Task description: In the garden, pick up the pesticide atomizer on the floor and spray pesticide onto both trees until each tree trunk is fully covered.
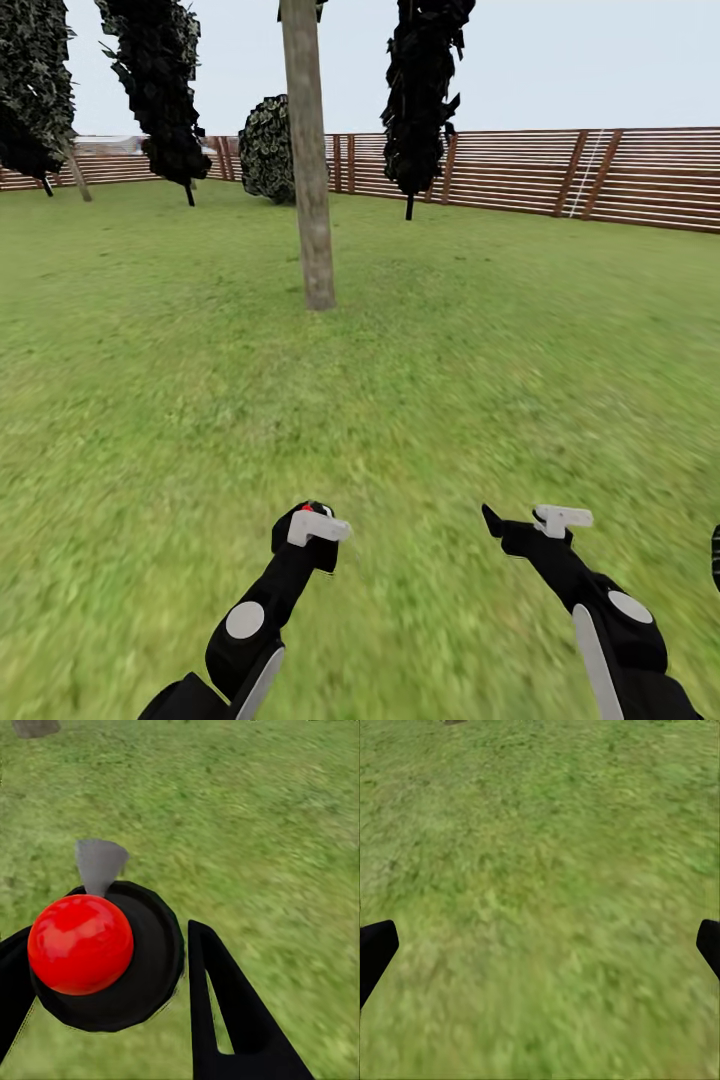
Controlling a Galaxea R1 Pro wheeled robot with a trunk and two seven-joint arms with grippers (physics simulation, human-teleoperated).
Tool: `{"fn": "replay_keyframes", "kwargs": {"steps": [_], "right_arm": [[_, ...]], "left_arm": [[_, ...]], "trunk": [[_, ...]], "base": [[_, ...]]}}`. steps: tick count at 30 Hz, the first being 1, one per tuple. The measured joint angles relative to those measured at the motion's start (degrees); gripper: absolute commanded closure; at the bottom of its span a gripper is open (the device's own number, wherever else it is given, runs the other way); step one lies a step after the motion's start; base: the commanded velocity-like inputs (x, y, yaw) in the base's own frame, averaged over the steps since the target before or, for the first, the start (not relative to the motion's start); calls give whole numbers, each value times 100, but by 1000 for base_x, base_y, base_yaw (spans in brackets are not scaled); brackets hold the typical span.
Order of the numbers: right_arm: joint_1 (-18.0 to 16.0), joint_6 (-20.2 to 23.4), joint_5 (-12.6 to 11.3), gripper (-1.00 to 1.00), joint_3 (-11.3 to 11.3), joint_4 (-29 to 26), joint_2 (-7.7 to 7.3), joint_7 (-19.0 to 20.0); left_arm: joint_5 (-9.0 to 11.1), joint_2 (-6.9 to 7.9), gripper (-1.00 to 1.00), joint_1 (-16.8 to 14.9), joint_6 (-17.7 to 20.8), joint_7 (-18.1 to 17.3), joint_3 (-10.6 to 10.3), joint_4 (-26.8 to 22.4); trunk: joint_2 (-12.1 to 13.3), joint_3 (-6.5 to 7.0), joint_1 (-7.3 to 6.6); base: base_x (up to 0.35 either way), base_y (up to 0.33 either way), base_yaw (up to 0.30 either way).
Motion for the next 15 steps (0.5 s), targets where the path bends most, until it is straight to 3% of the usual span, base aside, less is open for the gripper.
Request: {"fn": "replay_keyframes", "kwargs": {"steps": [15], "right_arm": [[6, 0, -1, -100, 0, 0, 1, 4]], "left_arm": [[0, 0, 100, -2, 11, 0, 0, 5]], "trunk": [[0, 0, 0]], "base": [[332, 89, 20]]}}
